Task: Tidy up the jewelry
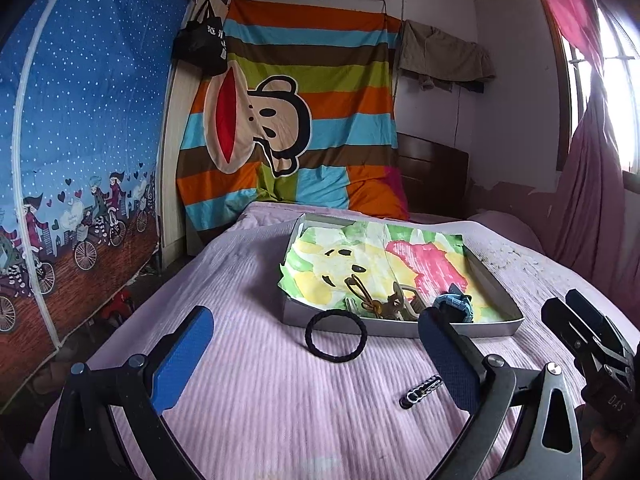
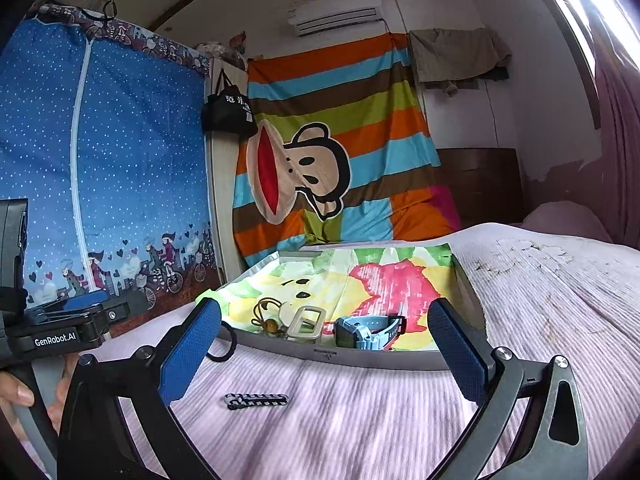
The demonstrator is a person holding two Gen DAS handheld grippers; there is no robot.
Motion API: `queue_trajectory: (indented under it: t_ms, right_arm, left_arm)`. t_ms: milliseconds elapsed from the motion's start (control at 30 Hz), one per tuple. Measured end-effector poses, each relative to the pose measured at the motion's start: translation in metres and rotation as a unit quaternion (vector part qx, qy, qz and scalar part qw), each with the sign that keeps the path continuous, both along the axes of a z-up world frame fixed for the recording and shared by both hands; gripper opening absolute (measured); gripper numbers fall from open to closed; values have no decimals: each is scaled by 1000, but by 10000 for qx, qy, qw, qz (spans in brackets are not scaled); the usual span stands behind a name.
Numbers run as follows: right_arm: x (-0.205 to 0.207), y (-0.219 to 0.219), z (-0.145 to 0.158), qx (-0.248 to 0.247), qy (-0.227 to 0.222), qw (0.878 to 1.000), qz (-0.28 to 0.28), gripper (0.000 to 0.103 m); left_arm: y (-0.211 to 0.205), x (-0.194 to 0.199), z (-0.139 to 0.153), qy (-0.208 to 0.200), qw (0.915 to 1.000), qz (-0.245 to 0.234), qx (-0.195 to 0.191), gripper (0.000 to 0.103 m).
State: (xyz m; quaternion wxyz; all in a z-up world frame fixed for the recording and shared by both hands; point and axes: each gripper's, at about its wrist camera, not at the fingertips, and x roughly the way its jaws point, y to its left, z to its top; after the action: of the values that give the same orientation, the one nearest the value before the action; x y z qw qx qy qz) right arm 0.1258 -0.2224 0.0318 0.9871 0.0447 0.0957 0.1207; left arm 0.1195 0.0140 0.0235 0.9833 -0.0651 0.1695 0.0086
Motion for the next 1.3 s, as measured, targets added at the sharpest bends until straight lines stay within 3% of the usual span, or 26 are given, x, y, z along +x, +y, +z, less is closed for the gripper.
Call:
queue_trajectory:
  t_ms: [400, 767, 1133, 1300]
  right_arm:
    - [-12, 19, -7, -343, 256, 9988, 226, 101]
    - [5, 25, -24, -408, 769, 9951, 470, 101]
    - [21, 28, -38, -410, 1222, 9900, 580, 101]
    - [33, 31, -48, -480, 1524, 9853, 606, 101]
  left_arm:
    - [10, -22, 1, 30, 9998, 71, 191, 103]
    - [31, -9, -10, 530, 9981, 226, -228, 103]
    - [38, 6, -24, 936, 9948, 184, -368, 103]
    - [30, 14, -23, 970, 9951, -54, -203, 103]
